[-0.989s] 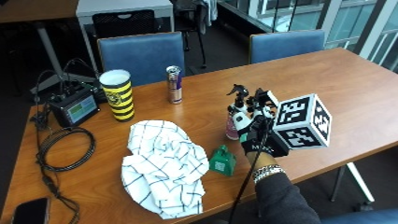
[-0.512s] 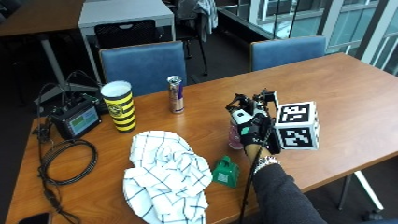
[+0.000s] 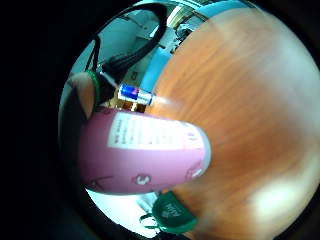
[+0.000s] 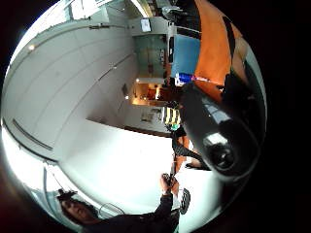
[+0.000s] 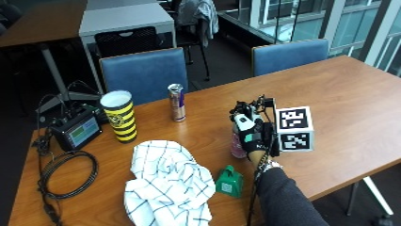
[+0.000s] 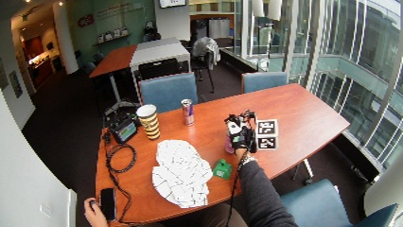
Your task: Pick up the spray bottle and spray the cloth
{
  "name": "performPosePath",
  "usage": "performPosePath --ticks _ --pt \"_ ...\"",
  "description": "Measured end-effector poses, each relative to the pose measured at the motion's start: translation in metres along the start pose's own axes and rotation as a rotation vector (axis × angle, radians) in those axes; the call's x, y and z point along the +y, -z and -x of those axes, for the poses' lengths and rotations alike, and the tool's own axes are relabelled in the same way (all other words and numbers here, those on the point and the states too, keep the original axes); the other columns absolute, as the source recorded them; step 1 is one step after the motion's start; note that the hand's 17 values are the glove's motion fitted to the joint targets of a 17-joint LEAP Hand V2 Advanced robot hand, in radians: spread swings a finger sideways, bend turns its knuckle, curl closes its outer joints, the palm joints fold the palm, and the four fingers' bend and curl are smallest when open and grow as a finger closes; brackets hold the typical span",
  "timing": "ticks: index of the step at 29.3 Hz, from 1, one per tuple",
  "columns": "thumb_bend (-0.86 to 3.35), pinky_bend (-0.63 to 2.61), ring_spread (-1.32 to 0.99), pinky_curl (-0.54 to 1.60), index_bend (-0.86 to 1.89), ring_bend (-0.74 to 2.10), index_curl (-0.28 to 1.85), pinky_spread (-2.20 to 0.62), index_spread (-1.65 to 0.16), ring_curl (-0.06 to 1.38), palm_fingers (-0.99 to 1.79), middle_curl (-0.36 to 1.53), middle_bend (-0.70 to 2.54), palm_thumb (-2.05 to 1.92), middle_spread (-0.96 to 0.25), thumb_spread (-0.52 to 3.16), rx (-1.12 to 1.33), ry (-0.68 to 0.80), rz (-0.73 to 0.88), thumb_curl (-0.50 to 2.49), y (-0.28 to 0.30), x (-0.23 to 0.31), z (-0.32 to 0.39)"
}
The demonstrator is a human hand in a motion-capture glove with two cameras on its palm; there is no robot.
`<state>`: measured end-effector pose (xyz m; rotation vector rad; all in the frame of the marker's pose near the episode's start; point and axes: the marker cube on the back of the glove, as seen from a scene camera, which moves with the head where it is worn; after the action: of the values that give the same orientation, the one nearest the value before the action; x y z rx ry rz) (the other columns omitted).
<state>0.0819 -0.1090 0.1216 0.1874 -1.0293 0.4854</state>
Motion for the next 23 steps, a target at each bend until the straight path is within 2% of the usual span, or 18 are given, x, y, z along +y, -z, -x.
performPosePath --ticks 9,15,23 --pt "-0.02 0.29 -0.2 0.31 0.18 0.4 0.46 -0.1 -0.31 0.41 1.23 0.48 0.4 0.97 -0.23 0.68 0.021 0.155 0.057 0.59 -0.003 0.003 -0.003" --pt "-0.02 0.35 -0.21 0.34 0.13 0.46 0.44 -0.17 -0.31 0.44 1.26 0.5 0.43 0.94 -0.23 0.78 -0.026 0.249 0.033 0.59 -0.003 -0.003 0.004" --pt "-0.02 0.37 -0.21 0.37 0.16 0.5 0.44 -0.21 -0.31 0.45 1.25 0.51 0.47 0.9 -0.21 0.91 -0.044 0.283 -0.013 0.59 -0.008 -0.009 0.022"
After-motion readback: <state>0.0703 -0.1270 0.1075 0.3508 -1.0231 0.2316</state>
